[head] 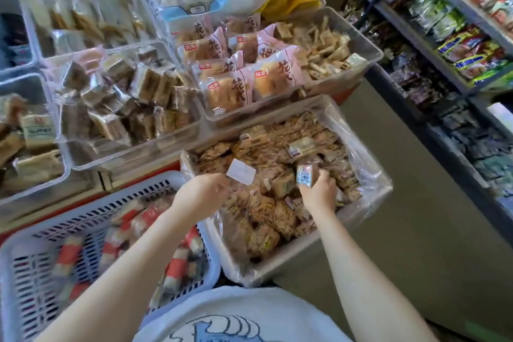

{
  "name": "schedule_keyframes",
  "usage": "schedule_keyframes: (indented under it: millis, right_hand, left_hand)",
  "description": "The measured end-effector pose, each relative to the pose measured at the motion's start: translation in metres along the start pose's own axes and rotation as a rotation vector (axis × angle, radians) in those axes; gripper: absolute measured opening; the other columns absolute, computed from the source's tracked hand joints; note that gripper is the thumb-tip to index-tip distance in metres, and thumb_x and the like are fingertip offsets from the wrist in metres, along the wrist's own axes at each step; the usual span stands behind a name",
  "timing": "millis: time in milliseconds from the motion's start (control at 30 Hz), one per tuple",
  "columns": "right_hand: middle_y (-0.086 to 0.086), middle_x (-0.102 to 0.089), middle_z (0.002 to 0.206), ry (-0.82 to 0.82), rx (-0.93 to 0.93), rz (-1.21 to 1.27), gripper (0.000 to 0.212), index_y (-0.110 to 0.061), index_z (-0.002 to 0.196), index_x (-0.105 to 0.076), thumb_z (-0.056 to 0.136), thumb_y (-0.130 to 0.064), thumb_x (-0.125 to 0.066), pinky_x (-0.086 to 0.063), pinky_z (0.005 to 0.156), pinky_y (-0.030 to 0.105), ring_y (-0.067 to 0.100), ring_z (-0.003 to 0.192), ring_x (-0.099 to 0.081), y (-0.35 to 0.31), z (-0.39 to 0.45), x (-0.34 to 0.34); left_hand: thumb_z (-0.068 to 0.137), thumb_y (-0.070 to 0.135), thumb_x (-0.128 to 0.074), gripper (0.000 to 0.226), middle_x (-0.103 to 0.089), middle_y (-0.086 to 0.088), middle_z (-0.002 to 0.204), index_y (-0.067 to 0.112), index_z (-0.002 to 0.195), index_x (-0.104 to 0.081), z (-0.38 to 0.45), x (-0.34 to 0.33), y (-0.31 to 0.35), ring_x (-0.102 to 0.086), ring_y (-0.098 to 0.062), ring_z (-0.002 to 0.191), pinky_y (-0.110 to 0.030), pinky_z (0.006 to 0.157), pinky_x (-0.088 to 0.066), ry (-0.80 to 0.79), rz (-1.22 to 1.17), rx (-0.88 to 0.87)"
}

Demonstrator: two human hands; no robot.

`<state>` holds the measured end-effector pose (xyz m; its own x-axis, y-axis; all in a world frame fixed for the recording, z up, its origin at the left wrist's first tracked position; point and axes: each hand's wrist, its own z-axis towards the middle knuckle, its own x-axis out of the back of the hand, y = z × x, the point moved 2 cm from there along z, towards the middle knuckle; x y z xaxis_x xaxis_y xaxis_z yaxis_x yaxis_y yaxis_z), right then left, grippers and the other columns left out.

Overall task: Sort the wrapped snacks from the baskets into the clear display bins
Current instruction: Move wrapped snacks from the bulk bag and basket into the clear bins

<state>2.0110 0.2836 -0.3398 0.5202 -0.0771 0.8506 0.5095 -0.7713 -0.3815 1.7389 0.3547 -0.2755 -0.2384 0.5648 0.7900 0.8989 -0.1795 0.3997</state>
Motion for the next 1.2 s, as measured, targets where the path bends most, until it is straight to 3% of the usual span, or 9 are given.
schedule_keyframes:
  millis: [167,333,467,600,733,833,967,1067,1200]
  right_hand:
    - [0.015,-0.055,0.127,-0.046,-0.079,0.129,0.047,-0.007,0.124,-0.047,0.09,-0.028,-0.072,-0.046,0.084,0.039,0.036,0.117,-0.056,0.007,0.016,-0.009]
    - [0.016,-0.055,0.134,-0.157,-0.26,0.281,0.048,-0.003,0.13,-0.045,0.095,-0.029,-0.066,-0.035,0.08,0.034,0.034,0.12,-0.056,-0.012,0.005,-0.018]
    - [0.012,-0.062,0.12,-0.084,-0.231,0.401,0.037,-0.007,0.117,-0.057,0.088,-0.026,-0.07,-0.037,0.07,0.029,0.025,0.09,-0.056,-0.02,-0.009,-0.012]
    - [0.004,-0.069,0.105,-0.222,-0.082,0.705,0.019,-0.018,0.105,-0.062,0.089,-0.023,-0.07,-0.055,0.07,0.033,0.022,0.091,-0.068,-0.051,-0.039,-0.003]
    - [0.007,-0.076,0.098,-0.545,0.094,0.901,0.013,-0.013,0.105,-0.07,0.093,-0.019,-0.069,-0.057,0.069,0.031,0.02,0.085,-0.072,-0.105,-0.087,-0.004]
    - [0.009,-0.076,0.105,-0.672,0.27,0.814,0.016,-0.011,0.107,-0.073,0.094,-0.02,-0.068,-0.056,0.084,0.034,0.022,0.096,-0.071,-0.147,-0.122,-0.016]
    - [0.002,-0.076,0.097,-0.753,0.383,0.649,0.018,-0.017,0.106,-0.073,0.096,-0.031,-0.065,-0.056,0.075,0.032,0.017,0.088,-0.07,-0.2,-0.169,-0.051]
    - [-0.006,-0.071,0.106,-0.625,0.45,0.461,0.028,-0.025,0.107,-0.07,0.093,-0.047,-0.059,-0.053,0.089,0.035,0.015,0.104,-0.066,-0.237,-0.196,-0.09]
    - [-0.005,-0.052,0.132,-0.526,0.706,0.232,0.035,-0.02,0.134,-0.054,0.099,-0.027,-0.054,-0.037,0.098,0.025,0.012,0.125,-0.048,-0.293,-0.24,-0.136]
  left_hand:
    - [0.096,0.03,-0.046,0.027,-0.069,0.006,0.109,0.031,0.115,-0.065,0.004,-0.006,0.023,-0.064,-0.019,0.095,-0.039,0.078,-0.057,-0.043,0.046,0.016]
    - [0.096,0.032,-0.046,0.028,-0.067,0.008,0.114,0.033,0.117,-0.065,0.003,-0.006,0.028,-0.063,-0.016,0.098,-0.035,0.079,-0.057,-0.052,0.05,0.018]
    - [0.095,0.028,-0.048,0.028,-0.068,0.011,0.11,0.032,0.115,-0.066,-0.005,-0.003,0.021,-0.064,-0.012,0.094,-0.032,0.076,-0.057,-0.038,-0.033,0.039]
    - [0.095,0.03,-0.06,0.019,-0.07,0.01,0.106,0.03,0.113,-0.065,-0.016,0.001,0.006,-0.068,-0.008,0.088,-0.03,0.081,-0.057,0.01,-0.5,0.113]
    - [0.089,0.03,-0.072,0.045,-0.07,0.0,0.113,0.019,0.13,-0.054,-0.035,0.017,-0.016,-0.071,-0.015,0.096,-0.033,0.078,-0.06,0.002,-1.194,0.198]
    - [0.075,0.045,-0.082,0.063,-0.073,0.0,0.111,0.017,0.127,-0.058,-0.051,0.028,-0.053,-0.071,-0.018,0.102,-0.038,0.082,-0.057,0.0,-1.34,0.139]
    - [0.079,0.038,-0.08,0.039,-0.075,-0.008,0.104,0.014,0.106,-0.068,-0.082,0.045,-0.118,-0.071,-0.029,0.101,-0.048,0.093,-0.055,0.137,-1.366,0.176]
    - [0.074,0.044,-0.082,0.034,-0.076,-0.004,0.092,0.019,0.093,-0.07,-0.109,0.056,-0.182,-0.073,-0.026,0.091,-0.045,0.086,-0.057,0.287,-1.215,0.332]
    - [0.081,0.035,-0.081,0.031,-0.072,-0.001,0.1,0.023,0.105,-0.067,-0.154,0.07,-0.262,-0.071,-0.017,0.085,-0.032,0.073,-0.061,0.505,-1.144,0.451]
